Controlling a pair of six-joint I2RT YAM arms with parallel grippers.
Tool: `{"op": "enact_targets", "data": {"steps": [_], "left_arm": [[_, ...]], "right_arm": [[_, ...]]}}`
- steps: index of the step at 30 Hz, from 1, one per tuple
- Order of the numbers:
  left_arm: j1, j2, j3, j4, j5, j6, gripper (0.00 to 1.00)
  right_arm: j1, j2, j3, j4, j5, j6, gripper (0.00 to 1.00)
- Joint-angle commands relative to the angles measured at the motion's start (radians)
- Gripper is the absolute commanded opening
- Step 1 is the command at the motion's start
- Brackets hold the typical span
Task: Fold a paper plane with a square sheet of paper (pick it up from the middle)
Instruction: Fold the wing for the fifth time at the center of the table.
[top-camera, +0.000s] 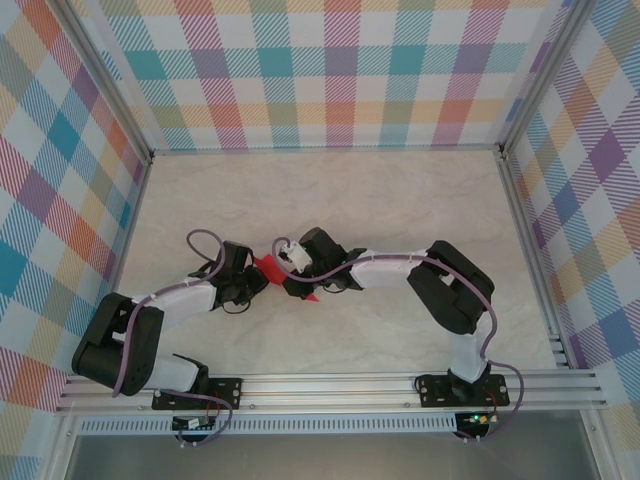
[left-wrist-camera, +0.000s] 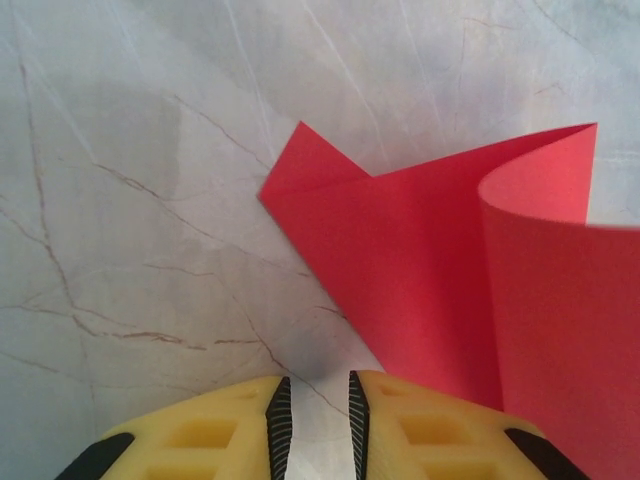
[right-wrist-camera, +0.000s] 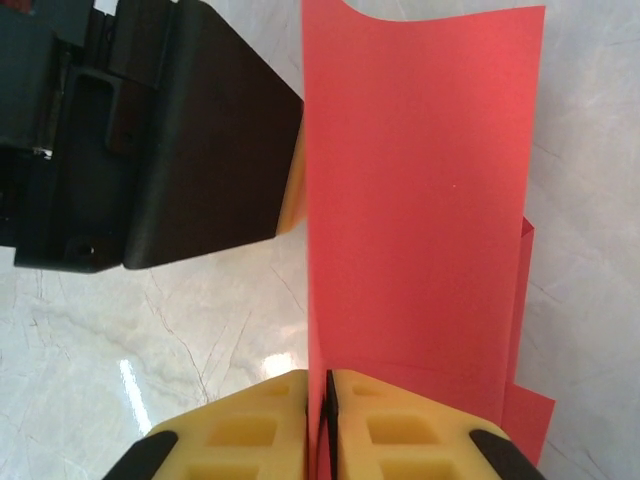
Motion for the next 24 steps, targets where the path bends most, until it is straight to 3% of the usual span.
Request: {"op": "enact_targets", "data": {"steps": [1,10,14,24], "left_arm": [[0.009,0.067,0.029,0.087,-0.017,0.039,0.25],[0.012,0.082,0.033,0.11,-0.007,0.087,0.24],[0.012,0.071,0.027,0.147,0.018,0.111,0.26],[0.012,0.068,-0.008,0.321,0.138,0.121,0.26]], "right_arm": [[-0.014,0.032,0.039,0.025,-0.073,0.006,0.12],[-0.065,0.082,0.064,0.089,-0.229,0.216,0.08],[-0.075,0.081,0.056,0.121,-0.24,0.324,0.08],[-0.071,-0.015,-0.023,0.048,-0.021,0.413,0.09]]}}
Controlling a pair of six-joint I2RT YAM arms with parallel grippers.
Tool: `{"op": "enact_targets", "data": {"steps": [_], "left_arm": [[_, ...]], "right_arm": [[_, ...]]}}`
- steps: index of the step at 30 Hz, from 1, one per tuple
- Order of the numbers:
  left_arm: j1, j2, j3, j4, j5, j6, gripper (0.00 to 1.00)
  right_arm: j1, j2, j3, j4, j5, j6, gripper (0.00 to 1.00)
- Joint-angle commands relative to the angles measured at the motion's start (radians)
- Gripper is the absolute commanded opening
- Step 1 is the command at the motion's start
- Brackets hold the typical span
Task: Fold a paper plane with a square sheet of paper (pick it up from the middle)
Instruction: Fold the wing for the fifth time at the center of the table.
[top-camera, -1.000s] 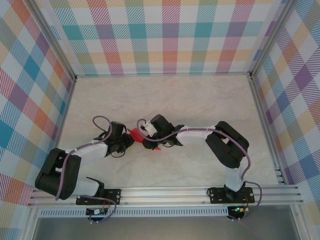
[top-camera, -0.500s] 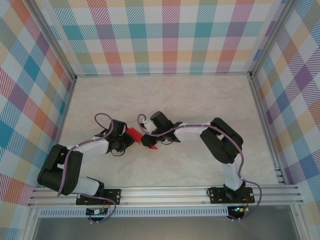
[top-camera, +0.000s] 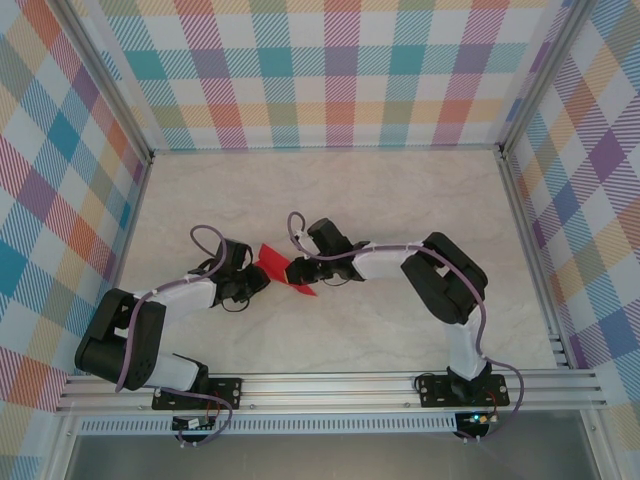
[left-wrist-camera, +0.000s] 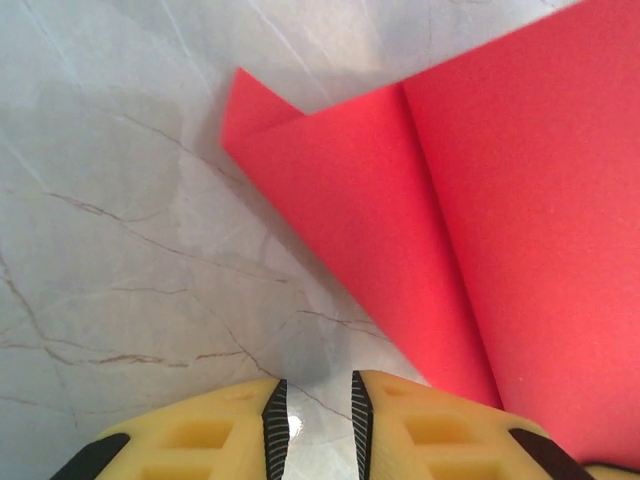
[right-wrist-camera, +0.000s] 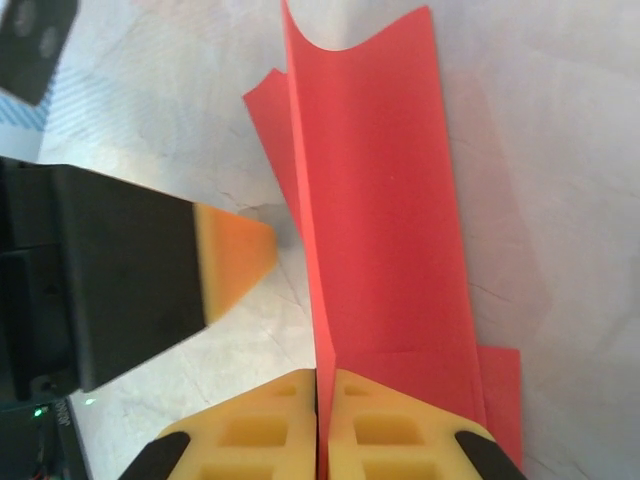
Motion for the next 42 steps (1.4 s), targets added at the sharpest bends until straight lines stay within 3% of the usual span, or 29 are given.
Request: {"op": "enact_targets", "data": {"steps": [1,16,21,28,42], "left_arm": [[-0.003,0.047,-0.021,0.321,0.093,0.015,0.26],[-0.043,0.027,-0.062,0.499,0.14,-0.067,0.25],[-0.058,0.082,-0.051,0.516,0.117,-0.085,0.22],[-0.069,0.154,-0.03,0.508,0.096,-0.096,0.18],[-0.076,0.235,0.016,0.476,0.083,-0.103,0.24]], "right_arm": [[0.007,-0.081,-0.041,-0.028,0.099,0.039,0.09],[0.052,-0.231,-0.167,-0.102,0.387,0.178,0.08],[0.052,-0.24,-0.193,-0.083,0.39,0.242,0.09],[0.053,-0.211,-0.181,-0.047,0.316,0.205,0.1],[0.054,-0.194,-0.157,-0.054,0.292,0.052,0.12]]}}
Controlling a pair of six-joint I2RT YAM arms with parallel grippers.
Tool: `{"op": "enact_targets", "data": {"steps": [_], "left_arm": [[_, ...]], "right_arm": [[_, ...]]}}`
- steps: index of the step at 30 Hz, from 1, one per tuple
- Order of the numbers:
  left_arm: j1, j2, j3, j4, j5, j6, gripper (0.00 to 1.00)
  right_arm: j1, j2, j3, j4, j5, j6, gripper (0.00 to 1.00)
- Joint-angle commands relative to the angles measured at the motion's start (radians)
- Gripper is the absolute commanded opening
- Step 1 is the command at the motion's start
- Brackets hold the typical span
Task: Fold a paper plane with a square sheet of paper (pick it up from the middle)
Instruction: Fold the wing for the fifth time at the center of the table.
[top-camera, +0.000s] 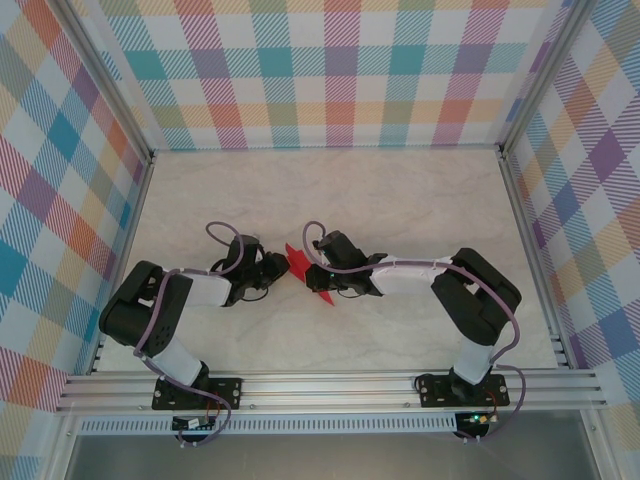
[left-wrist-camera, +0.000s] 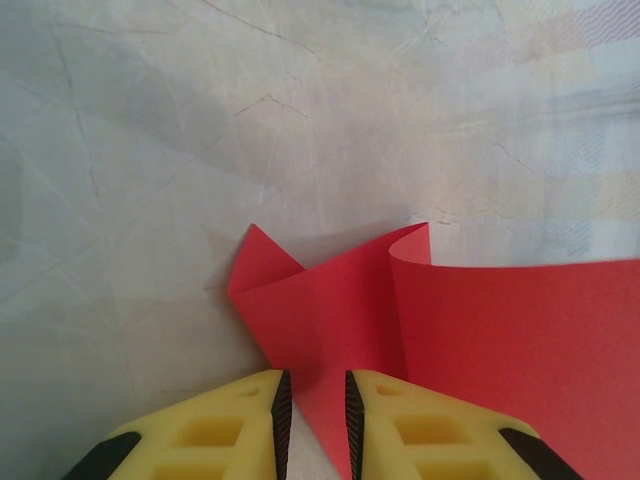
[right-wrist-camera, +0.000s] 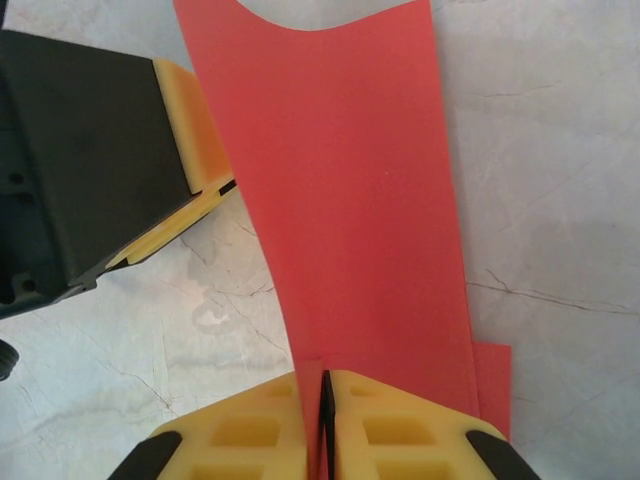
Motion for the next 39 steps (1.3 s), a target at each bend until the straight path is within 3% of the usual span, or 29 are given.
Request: {"op": "enact_targets", "data": {"steps": [1,10,17,24,32,39], "left_arm": [[-0.019,0.028,0.032,-0.037,-0.034,-0.002,0.24],[-0.039,0.076,0.128,-0.277,-0.098,0.027,0.21],[-0.046,0.114,0.159,-0.328,-0.103,0.01,0.2],[-0.047,0.122,0.167,-0.35,-0.105,0.005,0.19],[-0.047,0.128,0.171,-0.355,-0.102,0.001,0.19],[-0.047,0.135,0.174,-0.352,-0.096,-0.003,0.19]], "right_arm": [[0.005,0.021,0.028,0.015,-0.021,-0.047,0.13],[0.005,0.024,0.035,0.008,-0.022,-0.122,0.24],[0.008,-0.027,0.002,0.028,-0.034,-0.209,0.37],[0.025,-0.069,-0.082,0.114,0.045,-0.339,0.5],[0.074,-0.068,-0.128,0.182,0.183,-0.41,0.49],[0.094,-0.046,-0.145,0.219,0.228,-0.421,0.4]]}}
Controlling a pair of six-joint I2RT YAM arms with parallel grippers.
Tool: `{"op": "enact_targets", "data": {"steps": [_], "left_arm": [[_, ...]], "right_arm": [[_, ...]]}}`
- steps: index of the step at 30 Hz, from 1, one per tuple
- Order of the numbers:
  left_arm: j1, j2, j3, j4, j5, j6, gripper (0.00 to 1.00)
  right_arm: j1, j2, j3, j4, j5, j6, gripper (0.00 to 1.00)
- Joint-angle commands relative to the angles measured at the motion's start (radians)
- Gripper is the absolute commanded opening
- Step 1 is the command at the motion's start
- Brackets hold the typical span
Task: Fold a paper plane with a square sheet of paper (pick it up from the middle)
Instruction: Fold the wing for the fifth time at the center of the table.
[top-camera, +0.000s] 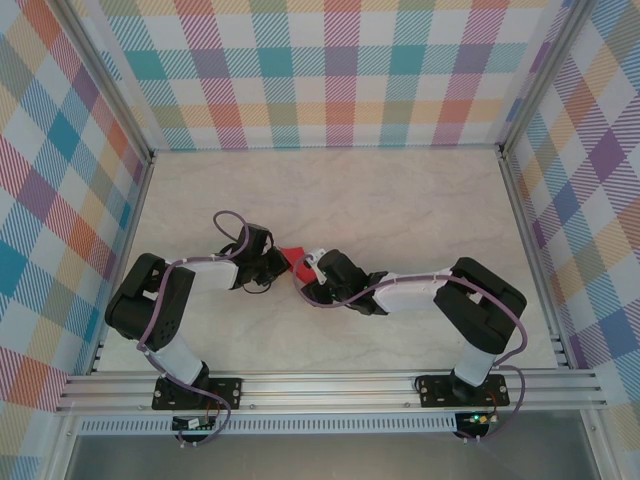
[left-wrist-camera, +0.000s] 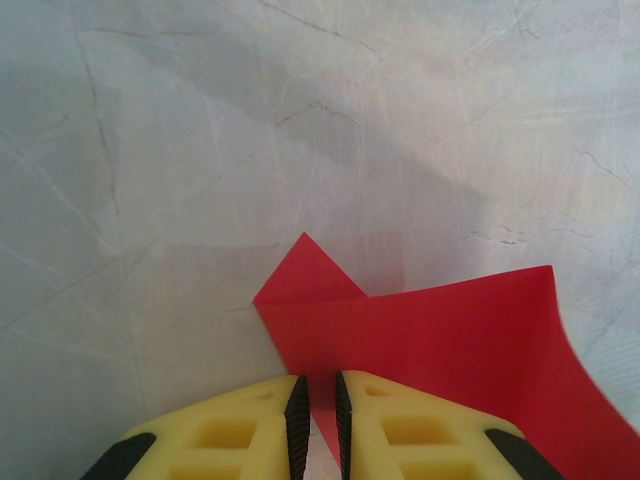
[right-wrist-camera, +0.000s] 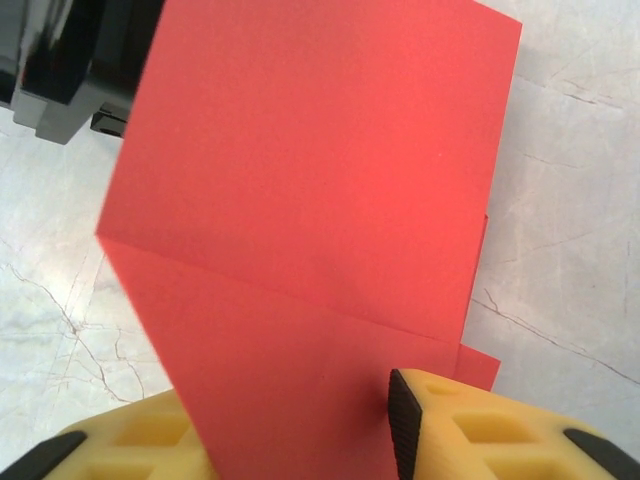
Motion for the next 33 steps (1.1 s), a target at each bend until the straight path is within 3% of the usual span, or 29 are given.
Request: {"op": "enact_targets", "data": {"steps": [1,8,13,23,33], "left_arm": [[-0.027,0.086,-0.006,-0.034,-0.037,-0.006,0.19],[-0.028,0.075,-0.008,-0.037,-0.036,-0.005,0.19],[-0.028,0.054,-0.011,-0.043,-0.037,0.001,0.2],[-0.027,-0.003,-0.025,-0.055,-0.037,0.012,0.22],[-0.027,-0.125,-0.059,-0.098,-0.089,0.031,0.24]], "right_arm": [[0.004,0.01,-0.008,0.06,0.031,-0.023,0.38],[-0.005,0.031,-0.009,0.09,-0.021,0.017,0.18],[-0.046,0.047,-0.018,0.132,-0.132,0.087,0.11],[-0.128,0.104,-0.023,0.226,-0.35,0.233,0.05],[-0.179,0.155,-0.007,0.253,-0.478,0.322,0.04]]}}
